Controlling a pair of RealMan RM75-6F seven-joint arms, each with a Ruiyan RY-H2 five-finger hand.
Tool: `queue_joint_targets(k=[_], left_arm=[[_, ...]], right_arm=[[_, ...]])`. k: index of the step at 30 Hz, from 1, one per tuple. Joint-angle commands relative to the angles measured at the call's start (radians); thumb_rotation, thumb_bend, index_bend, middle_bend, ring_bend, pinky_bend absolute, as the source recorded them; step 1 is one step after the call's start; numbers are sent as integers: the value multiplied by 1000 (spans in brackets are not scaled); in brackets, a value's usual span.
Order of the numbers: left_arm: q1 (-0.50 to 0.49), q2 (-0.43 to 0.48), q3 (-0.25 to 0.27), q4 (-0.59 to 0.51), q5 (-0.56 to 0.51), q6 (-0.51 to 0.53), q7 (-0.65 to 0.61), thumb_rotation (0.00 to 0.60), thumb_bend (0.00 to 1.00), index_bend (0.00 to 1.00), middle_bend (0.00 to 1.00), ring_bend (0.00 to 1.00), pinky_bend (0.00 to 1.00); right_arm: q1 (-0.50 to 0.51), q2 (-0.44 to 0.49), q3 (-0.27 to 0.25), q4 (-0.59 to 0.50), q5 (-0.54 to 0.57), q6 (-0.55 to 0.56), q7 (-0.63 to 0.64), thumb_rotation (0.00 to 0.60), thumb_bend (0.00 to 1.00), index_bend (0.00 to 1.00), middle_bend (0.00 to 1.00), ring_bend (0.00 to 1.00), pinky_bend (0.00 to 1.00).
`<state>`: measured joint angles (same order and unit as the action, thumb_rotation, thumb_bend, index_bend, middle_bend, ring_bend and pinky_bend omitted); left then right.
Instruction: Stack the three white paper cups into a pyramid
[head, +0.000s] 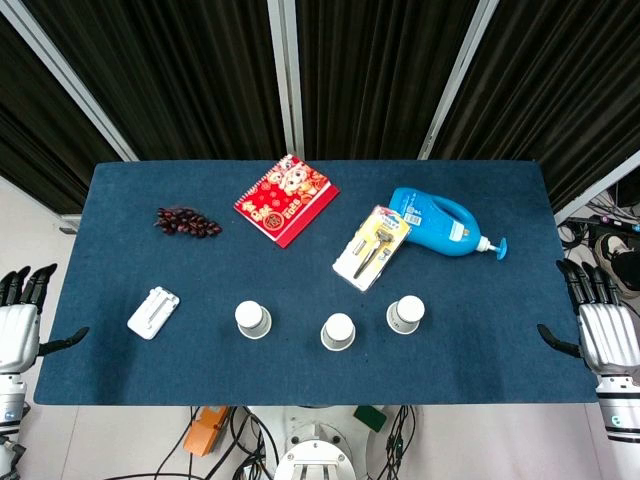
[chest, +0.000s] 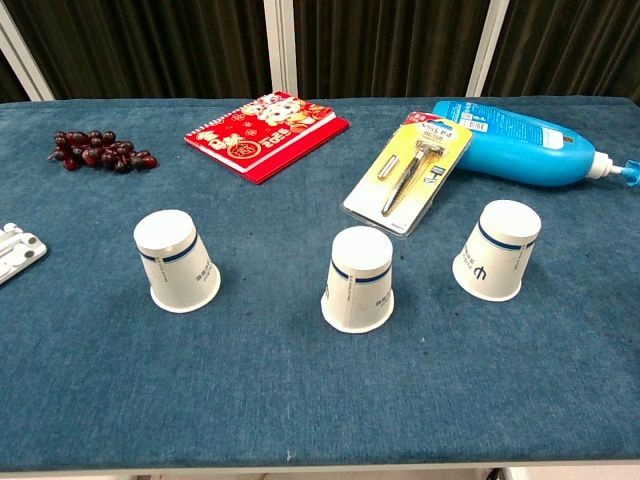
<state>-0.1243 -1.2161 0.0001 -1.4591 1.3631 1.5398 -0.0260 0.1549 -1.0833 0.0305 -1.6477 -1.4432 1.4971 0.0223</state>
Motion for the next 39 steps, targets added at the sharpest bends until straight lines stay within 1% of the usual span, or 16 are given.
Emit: queue_joint_targets(k=[1, 4, 6, 10, 14, 17, 20, 23, 26, 29, 34, 39], left_arm=[[4, 0, 1, -12, 14, -1, 3, 518, 67, 73, 115, 23, 21], [-2, 7, -5, -33, 28, -11, 17, 520, 72, 74, 123, 29, 21], [-15, 14, -10, -55, 46, -24, 21, 520, 79, 95, 143, 44, 21], [-65, 26, -17, -106, 109, -68, 33, 520, 92, 123, 159, 55, 21], [-160, 23, -17, -164, 187, -185, 55, 518, 103, 162, 175, 65, 21], [-235, 3, -26, -191, 212, -285, 92, 518, 115, 179, 193, 75, 21], [-298, -31, -38, -206, 210, -377, 134, 518, 120, 184, 204, 84, 21], [-348, -67, -48, -209, 184, -459, 166, 514, 122, 186, 207, 88, 21], [-381, -94, -55, -212, 152, -515, 194, 512, 126, 188, 211, 92, 22], [-400, -113, -56, -211, 128, -546, 214, 508, 130, 193, 215, 96, 21], [-414, -149, -60, -187, 96, -559, 228, 503, 145, 217, 240, 113, 21], [-425, -178, -62, -159, 81, -565, 205, 499, 169, 241, 271, 128, 21]], right_arm=[[2, -3, 6, -9, -1, -14, -11, 600, 344, 0, 112, 0, 0], [7, 3, 12, -16, 0, -28, -6, 600, 344, 0, 113, 0, 0], [9, 10, 16, -21, -2, -36, 1, 600, 345, 0, 113, 0, 0], [14, 25, 25, -33, -6, -48, 8, 600, 344, 0, 113, 0, 0], [21, 34, 32, -42, -11, -62, 15, 600, 344, 0, 113, 0, 0], [26, 38, 35, -47, -11, -76, 12, 600, 344, 0, 113, 0, 0], [28, 39, 37, -50, -9, -86, 11, 600, 344, 0, 113, 0, 0], [29, 38, 39, -49, -3, -96, 13, 600, 344, 0, 113, 0, 0], [29, 38, 41, -45, 3, -104, 16, 600, 344, 0, 113, 0, 0], [28, 37, 42, -42, 7, -110, 20, 600, 344, 0, 113, 0, 0], [29, 33, 45, -34, 13, -121, 31, 600, 344, 0, 113, 0, 0], [29, 31, 49, -27, 15, -127, 41, 600, 344, 0, 113, 0, 0]])
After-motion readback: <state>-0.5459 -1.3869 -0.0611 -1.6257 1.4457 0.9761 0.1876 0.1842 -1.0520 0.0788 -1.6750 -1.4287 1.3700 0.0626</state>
